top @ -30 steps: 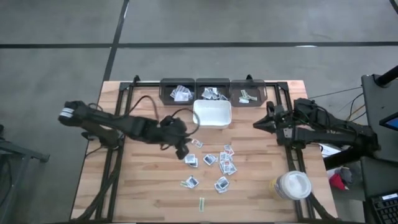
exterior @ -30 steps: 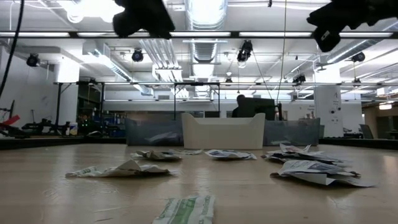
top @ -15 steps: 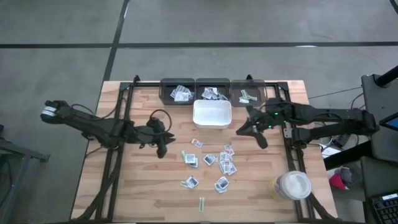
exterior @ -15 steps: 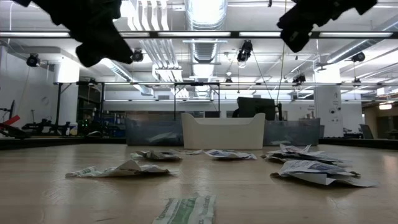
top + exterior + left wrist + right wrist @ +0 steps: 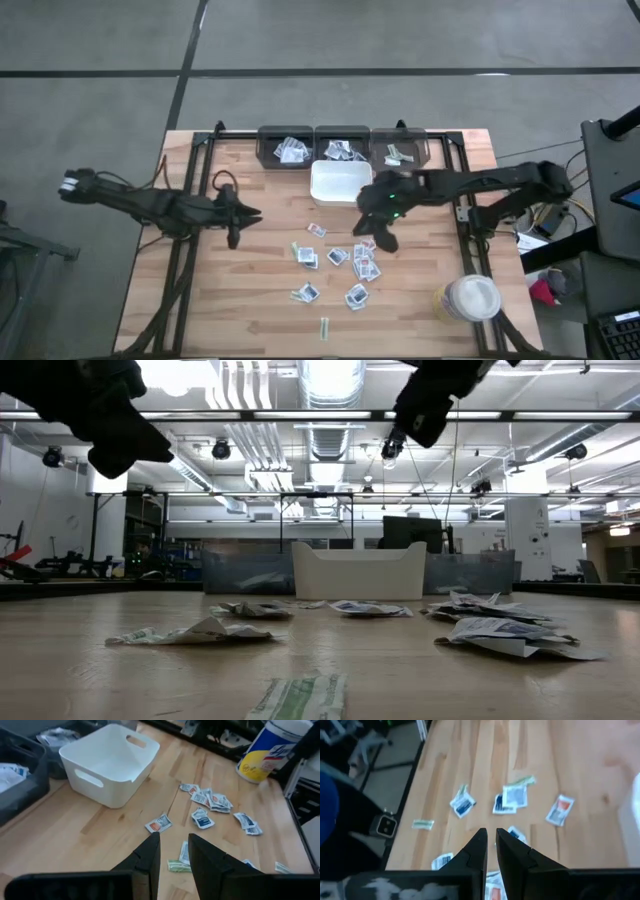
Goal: Pick & Place First Aid Supplies
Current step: Put the blue alcohol pad into the middle gray bin
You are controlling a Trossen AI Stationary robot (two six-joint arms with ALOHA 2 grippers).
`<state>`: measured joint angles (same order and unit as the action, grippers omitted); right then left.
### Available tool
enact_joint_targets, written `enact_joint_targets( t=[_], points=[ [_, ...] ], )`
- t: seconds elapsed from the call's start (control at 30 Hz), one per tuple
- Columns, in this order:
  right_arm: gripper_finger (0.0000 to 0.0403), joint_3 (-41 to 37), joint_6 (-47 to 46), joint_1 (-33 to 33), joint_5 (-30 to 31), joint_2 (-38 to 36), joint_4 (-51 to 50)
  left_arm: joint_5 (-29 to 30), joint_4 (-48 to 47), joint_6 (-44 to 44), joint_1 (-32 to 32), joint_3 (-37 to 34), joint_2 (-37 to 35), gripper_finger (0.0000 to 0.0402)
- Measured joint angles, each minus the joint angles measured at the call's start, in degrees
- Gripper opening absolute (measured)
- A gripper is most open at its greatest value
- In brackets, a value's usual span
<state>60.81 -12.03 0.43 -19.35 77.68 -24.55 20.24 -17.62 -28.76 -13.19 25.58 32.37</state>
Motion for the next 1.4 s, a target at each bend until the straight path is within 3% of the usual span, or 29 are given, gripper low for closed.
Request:
enact_joint_targets(
  t=[0.3, 0.6, 0.9, 1.4],
  points=[
    [0.0038, 13.7, -0.5, 4.0, 1.4, 16.9, -11.4, -1.1, -2.5, 2.6, 0.0, -5.0, -9.7, 0.0094],
    [0.0038, 20.5, -7.3, 4.3, 1.5, 29.3, -14.0, -2.2, -3.5, 3.4, 0.0, -7.8, -13.9, 0.0094],
    [0.0046, 21.3, -10.7, 4.2, 5.3, 31.9, -16.7, -2.4, -4.3, 3.6, 0.0, -8.1, -14.7, 0.0094],
    [0.0159, 21.5, -11.7, 4.3, 9.3, 34.9, -17.7, -2.3, -6.3, 8.1, 0.0, -8.1, -14.9, 0.0094]
  ],
)
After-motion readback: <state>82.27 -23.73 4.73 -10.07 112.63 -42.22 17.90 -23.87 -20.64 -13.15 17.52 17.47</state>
